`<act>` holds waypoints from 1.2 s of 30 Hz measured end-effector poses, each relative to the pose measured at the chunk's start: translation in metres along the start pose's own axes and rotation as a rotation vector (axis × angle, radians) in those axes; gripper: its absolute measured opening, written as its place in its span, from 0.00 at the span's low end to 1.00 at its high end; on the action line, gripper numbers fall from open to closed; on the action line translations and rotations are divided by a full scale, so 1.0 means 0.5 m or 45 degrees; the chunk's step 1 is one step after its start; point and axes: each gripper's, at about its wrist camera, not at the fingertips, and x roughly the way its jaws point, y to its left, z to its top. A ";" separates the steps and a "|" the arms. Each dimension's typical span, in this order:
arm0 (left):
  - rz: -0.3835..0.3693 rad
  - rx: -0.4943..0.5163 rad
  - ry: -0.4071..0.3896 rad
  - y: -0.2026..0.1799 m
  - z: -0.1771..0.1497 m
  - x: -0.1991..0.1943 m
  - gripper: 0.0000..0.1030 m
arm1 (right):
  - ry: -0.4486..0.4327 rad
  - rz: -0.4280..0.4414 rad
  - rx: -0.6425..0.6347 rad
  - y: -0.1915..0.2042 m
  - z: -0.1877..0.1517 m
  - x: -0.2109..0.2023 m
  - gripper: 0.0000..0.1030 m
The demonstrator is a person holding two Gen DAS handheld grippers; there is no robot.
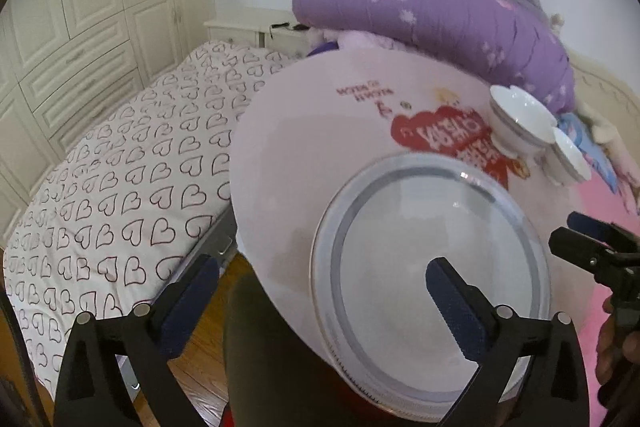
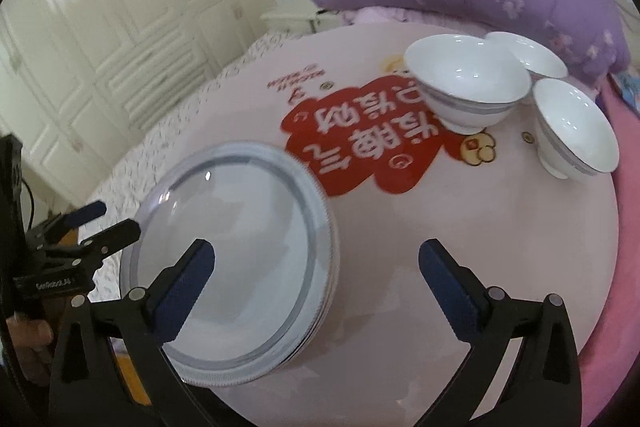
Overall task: Organize plates and bowls
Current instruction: 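Lower the plate onto the stack and open both grippers, then move both grippers toward the group of white bowls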
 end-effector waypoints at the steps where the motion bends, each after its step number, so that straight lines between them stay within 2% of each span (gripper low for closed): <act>1: -0.008 -0.005 -0.004 -0.002 0.002 -0.003 0.99 | -0.009 0.006 0.019 -0.005 0.002 -0.003 1.00; 10: -0.102 0.011 -0.027 -0.035 0.030 -0.039 0.99 | -0.074 0.013 0.106 -0.051 0.016 -0.042 1.00; 18: -0.195 0.022 -0.036 -0.055 0.093 -0.044 0.99 | -0.159 -0.028 0.216 -0.132 0.041 -0.099 1.00; 27: -0.275 0.000 0.032 -0.096 0.171 0.012 0.99 | -0.188 -0.081 0.281 -0.208 0.066 -0.125 1.00; 30: -0.285 0.002 0.047 -0.112 0.195 0.038 0.99 | -0.176 -0.063 0.294 -0.222 0.080 -0.117 1.00; 36: -0.305 0.023 0.075 -0.159 0.249 0.107 0.99 | -0.128 0.042 0.335 -0.233 0.119 -0.069 1.00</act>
